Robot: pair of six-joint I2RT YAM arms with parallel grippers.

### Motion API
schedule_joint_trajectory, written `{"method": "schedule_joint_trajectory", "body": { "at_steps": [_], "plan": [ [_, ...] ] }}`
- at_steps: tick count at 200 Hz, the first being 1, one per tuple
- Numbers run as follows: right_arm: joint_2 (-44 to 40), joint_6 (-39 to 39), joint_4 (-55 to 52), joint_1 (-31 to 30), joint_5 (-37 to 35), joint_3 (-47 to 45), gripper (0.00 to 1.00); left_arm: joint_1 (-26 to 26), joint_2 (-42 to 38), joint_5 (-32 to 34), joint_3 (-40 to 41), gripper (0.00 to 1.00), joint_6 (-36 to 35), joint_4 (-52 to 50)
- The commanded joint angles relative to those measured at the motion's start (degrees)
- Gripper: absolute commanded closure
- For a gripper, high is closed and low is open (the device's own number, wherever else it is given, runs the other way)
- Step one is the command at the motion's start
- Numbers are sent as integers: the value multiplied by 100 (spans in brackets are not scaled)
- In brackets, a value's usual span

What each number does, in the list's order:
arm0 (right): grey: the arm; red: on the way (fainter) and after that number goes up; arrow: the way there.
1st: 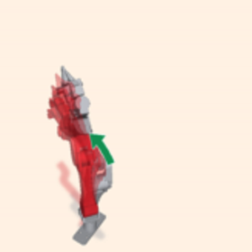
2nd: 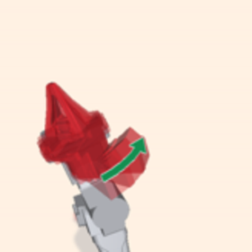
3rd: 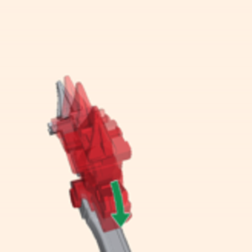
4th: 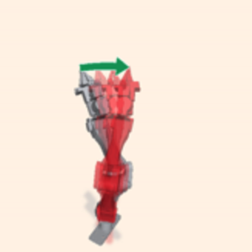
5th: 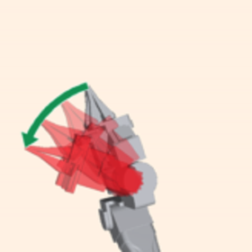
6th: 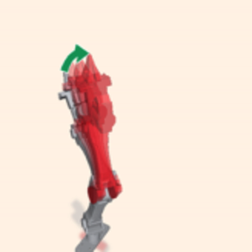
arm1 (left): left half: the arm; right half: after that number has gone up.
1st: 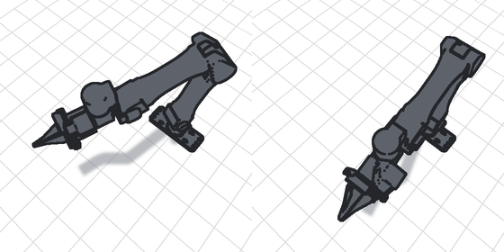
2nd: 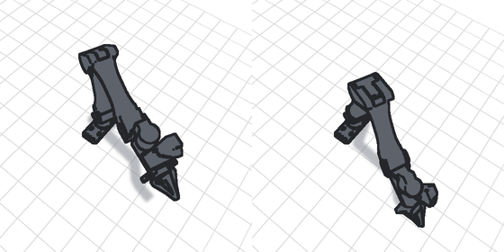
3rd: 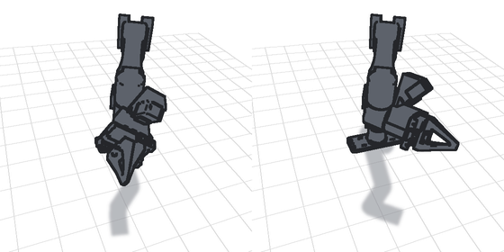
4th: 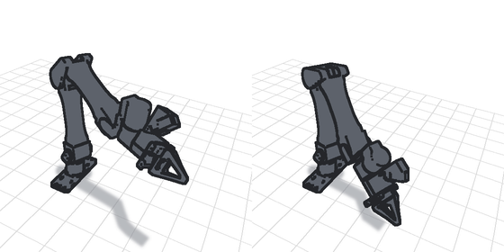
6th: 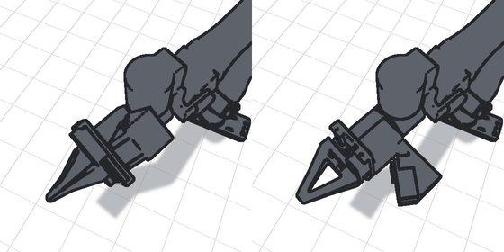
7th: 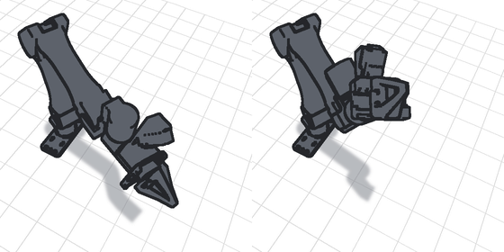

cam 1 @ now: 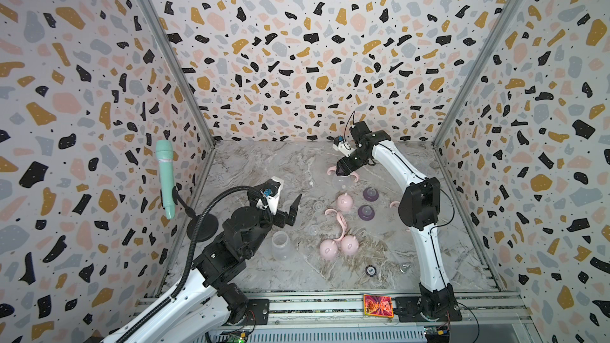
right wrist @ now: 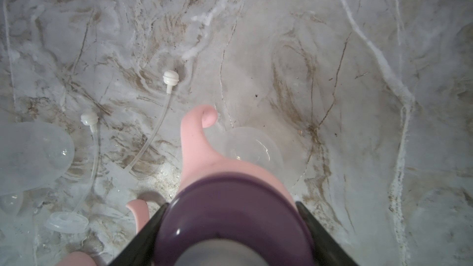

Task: Assemble the baby bottles
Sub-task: Place the baby bottle at the center of the board.

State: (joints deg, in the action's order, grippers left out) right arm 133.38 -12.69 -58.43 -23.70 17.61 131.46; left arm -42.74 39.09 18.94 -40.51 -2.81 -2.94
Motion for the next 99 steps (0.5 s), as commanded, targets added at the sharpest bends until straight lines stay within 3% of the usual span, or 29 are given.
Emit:
{"method": "schedule_joint_trajectory", "body": {
  "at_steps": [1,24,40,83,99],
  "plan": [
    [-28,47,-28,43,50,126,90,20,-7,-44,52,0,-62,65],
    [21,73,-6,52,32,53,77,21,32,-61,43,0,-71,37],
    [-11,105,61,53,32,-34,55,20,54,-66,37,0,-71,31],
    [-370,201,531,50,106,-334,22,27,99,-91,45,0,-79,17],
    [-549,232,684,57,135,-420,16,24,107,-134,52,0,-76,8]
  ]
}}
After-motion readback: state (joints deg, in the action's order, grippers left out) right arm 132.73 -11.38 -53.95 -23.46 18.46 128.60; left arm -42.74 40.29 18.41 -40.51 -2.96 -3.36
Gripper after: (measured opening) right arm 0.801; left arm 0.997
